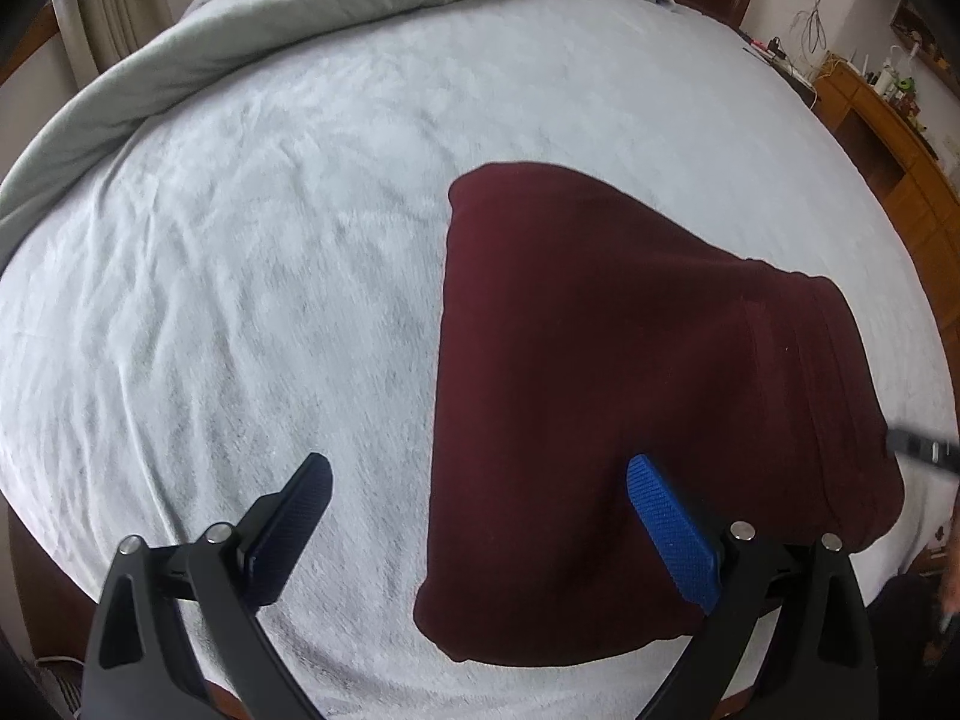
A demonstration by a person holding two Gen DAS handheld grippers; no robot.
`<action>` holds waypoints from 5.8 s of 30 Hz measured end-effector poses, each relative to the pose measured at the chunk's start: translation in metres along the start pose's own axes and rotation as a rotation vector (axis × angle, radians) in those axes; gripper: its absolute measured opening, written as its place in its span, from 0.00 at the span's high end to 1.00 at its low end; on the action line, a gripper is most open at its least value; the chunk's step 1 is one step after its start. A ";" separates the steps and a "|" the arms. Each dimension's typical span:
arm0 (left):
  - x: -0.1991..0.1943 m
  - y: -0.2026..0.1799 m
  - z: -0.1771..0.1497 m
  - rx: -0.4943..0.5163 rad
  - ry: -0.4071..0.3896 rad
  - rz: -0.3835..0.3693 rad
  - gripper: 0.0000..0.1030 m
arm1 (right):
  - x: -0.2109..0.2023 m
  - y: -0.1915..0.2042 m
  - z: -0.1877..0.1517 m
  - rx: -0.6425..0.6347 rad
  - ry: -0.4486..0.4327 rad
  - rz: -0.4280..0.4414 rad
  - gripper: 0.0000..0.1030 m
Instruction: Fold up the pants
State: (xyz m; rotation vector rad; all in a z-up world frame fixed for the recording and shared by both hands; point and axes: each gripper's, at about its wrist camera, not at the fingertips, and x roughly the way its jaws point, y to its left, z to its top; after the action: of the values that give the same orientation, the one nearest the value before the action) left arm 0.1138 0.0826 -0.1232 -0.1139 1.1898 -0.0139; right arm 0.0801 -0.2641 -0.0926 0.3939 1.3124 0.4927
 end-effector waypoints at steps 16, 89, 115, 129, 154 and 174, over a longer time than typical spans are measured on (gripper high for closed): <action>0.011 -0.011 -0.005 -0.019 0.061 -0.080 0.04 | -0.015 0.020 -0.016 -0.058 -0.043 0.010 0.87; 0.019 -0.030 -0.002 0.004 0.088 -0.163 0.34 | -0.004 0.010 -0.022 -0.105 0.026 -0.094 0.89; 0.053 -0.029 0.027 0.000 0.200 -0.353 0.18 | 0.031 -0.047 0.026 0.035 0.096 0.167 0.23; 0.059 -0.032 0.031 -0.094 0.216 -0.388 0.62 | 0.030 -0.044 0.026 0.043 0.077 0.283 0.62; 0.113 -0.143 0.092 -0.048 0.086 -0.450 0.59 | -0.019 -0.121 0.104 0.041 -0.042 0.034 0.55; 0.051 -0.109 0.049 0.010 0.034 -0.192 0.17 | -0.076 -0.072 0.034 0.013 -0.164 -0.074 0.45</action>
State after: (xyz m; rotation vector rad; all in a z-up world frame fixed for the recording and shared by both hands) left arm 0.1838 -0.0255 -0.1423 -0.2193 1.2090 -0.1911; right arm 0.1080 -0.3660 -0.0623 0.3876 1.1673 0.3818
